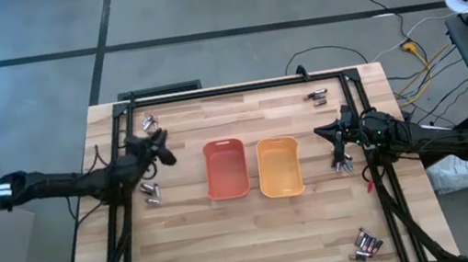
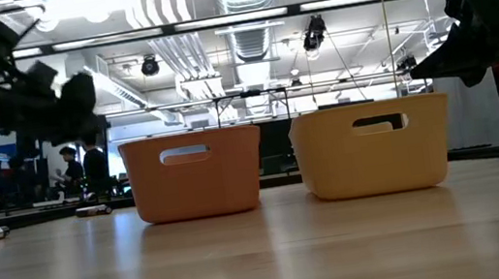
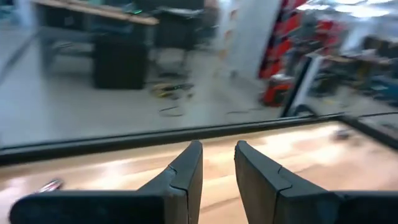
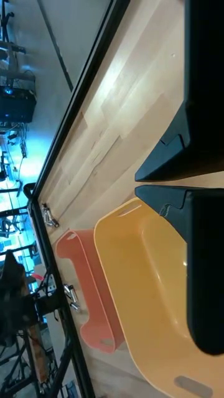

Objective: Sort batteries
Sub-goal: Put the brown-black battery into the orange bin

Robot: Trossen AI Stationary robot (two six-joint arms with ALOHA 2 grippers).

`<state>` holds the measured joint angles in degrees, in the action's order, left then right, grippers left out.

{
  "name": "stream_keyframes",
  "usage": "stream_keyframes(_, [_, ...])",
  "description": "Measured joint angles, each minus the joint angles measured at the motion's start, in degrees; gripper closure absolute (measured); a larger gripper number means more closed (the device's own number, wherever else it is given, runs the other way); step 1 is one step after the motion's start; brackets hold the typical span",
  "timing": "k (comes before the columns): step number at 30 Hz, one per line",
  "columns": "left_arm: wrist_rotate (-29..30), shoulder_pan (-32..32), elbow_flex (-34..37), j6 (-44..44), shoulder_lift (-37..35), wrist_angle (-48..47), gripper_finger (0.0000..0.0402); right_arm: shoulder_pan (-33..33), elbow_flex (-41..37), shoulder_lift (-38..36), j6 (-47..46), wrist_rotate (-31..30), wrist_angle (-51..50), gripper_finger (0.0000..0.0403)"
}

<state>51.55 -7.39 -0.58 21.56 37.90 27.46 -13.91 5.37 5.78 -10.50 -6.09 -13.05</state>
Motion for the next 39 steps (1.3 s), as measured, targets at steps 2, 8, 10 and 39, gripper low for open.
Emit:
stream_keyframes(2, [-0.1, -3.5, 0.0, 1.8, 3.1, 0.0, 0.0326, 0.0, 0.0, 0.0, 0.0, 0.0, 0.0, 0.039])
stream_keyframes(8, [0.0, -11.1, -0.1, 9.6, 11.2, -0.1, 0.0317, 0.0, 0.0, 0.0, 0.0, 0.0, 0.0, 0.039])
stream_keyframes(10, [-0.1, -12.8, -0.7, 11.5, 13.5, -0.1, 0.0303, 0.0, 0.0, 0.0, 0.0, 0.0, 0.0, 0.039])
stream_keyframes(39, [-14.1, -26.2, -22.8, 44.7, 47.5, -26.8, 0.023, 0.0, 0.0, 0.0, 0.0, 0.0, 0.0, 0.039])
